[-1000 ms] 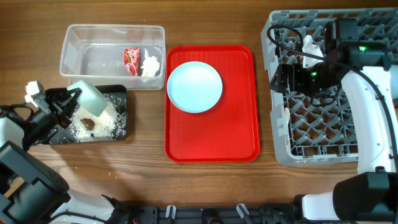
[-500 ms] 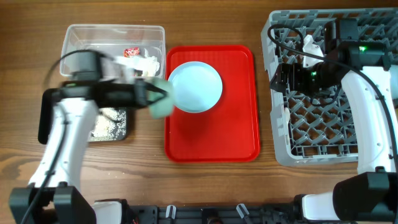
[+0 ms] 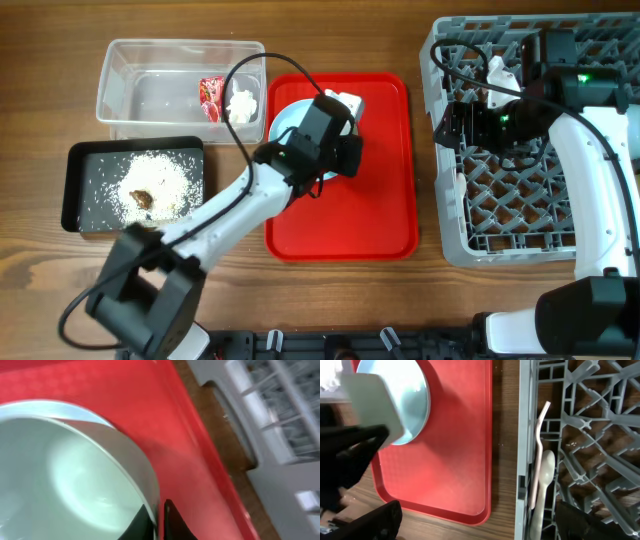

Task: Sort waste into correct bins and load items into the dishwasher rack
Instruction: 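Bring the emptied green bowl to the right gripper for handover, then carry the green bowl right and place it in the rack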

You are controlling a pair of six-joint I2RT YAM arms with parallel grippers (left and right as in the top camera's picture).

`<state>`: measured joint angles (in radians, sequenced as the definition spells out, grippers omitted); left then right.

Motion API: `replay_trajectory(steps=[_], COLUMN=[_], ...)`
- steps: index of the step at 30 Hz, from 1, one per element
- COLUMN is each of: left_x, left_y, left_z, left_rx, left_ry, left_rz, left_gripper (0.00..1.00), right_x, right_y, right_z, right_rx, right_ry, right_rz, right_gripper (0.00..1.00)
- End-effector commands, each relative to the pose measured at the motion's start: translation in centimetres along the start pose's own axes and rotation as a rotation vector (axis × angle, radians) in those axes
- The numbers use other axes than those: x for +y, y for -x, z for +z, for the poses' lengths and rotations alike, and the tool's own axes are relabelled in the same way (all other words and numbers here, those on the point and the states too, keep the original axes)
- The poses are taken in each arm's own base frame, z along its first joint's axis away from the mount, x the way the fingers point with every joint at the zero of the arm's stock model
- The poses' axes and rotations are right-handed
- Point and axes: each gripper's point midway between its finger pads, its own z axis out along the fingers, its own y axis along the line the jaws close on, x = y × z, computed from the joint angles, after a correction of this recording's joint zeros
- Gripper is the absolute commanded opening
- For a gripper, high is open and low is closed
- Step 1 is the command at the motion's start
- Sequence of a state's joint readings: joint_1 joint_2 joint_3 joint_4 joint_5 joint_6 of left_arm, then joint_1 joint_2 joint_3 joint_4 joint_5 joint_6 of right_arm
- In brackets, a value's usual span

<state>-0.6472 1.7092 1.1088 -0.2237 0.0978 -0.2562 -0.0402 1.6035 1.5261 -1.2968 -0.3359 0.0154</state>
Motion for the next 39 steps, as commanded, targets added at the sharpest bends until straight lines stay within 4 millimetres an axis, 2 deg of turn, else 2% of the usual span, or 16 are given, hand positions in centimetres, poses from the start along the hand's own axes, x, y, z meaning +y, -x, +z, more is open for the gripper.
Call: replay_trajectory(steps=[1, 4, 7, 9, 12, 14, 18, 20, 23, 26, 28, 30, 32, 35, 36, 39], left_x=[0.7, 1.6, 6.3, 9.9, 14.7, 17.8, 21.3, 21.3, 21.3, 21.3, 21.3, 21.3, 21.3, 21.4, 21.4, 21.4], left_y=[-0.1, 0.9, 1.1, 0.8, 0.8, 0.3, -1.6, -1.7, -1.7, -1.7, -1.7, -1.7, -1.7, -1.7, -1.7, -1.7], left_z=[1.0, -0.7, -5.2, -9.6, -15.0, -17.7, -19.4, -19.5, -19.5, -19.5, -19.5, -19.5, -19.5, -19.5, -19.5, -19.5], left_rx=[0.003, -0.022, -0.006, 0.001, -0.061, -0.1, -0.084, -0.082, -0.082, -0.082, -0.082, -0.082, -0.082, -0.082, -0.082, -0.083], left_ry=[0.033, 0.045, 0.134, 0.182, 0.265, 0.326, 0.402, 0.404, 0.404, 0.404, 0.404, 0.404, 0.404, 0.405, 0.405, 0.405], left_rz=[-0.016, -0.07, -0.289, -0.394, -0.524, -0.606, -0.735, -0.738, -0.738, -0.738, -0.738, -0.738, -0.738, -0.738, -0.738, -0.738], left_gripper=[0.63, 0.82, 0.87, 0.88, 0.93, 0.98, 1.0, 1.0, 1.0, 1.0, 1.0, 1.0, 1.0, 1.0, 1.0, 1.0], right_x=[0.1, 1.0, 3.5, 6.2, 9.3, 10.0, 11.5, 11.4, 10.4, 9.2, 8.5, 7.4, 5.7, 1.1, -1.3, -6.6], right_y=[0.3, 1.3, 3.5, 5.0, 5.4, 4.8, 2.4, 1.6, -0.1, -0.1, 1.1, 2.9, 5.5, 10.1, 11.8, 15.0], right_z=[-0.4, -0.5, -0.6, 0.0, 3.6, 6.5, 13.5, 15.8, 19.8, 20.8, 19.7, 17.2, 12.5, 2.8, -1.5, -10.2], right_rx=[-0.021, -0.058, -0.143, -0.198, -0.178, -0.122, 0.045, 0.098, 0.193, 0.191, 0.148, 0.075, -0.065, -0.378, -0.514, -0.754], right_ry=[-0.004, 0.048, 0.152, 0.175, 0.112, 0.064, 0.02, -0.001, -0.052, -0.111, -0.13, -0.141, -0.175, -0.325, -0.414, -0.673], right_rz=[0.007, -0.007, -0.017, -0.074, -0.111, -0.087, 0.004, 0.047, 0.091, 0.143, 0.141, 0.115, 0.082, 0.062, 0.067, -0.001], right_gripper=[1.0, 1.0, 1.0, 1.0, 0.95, 0.91, 0.66, 0.63, 0.44, 0.04, 0.05, 0.04, 0.04, 0.04, 0.04, 0.04])
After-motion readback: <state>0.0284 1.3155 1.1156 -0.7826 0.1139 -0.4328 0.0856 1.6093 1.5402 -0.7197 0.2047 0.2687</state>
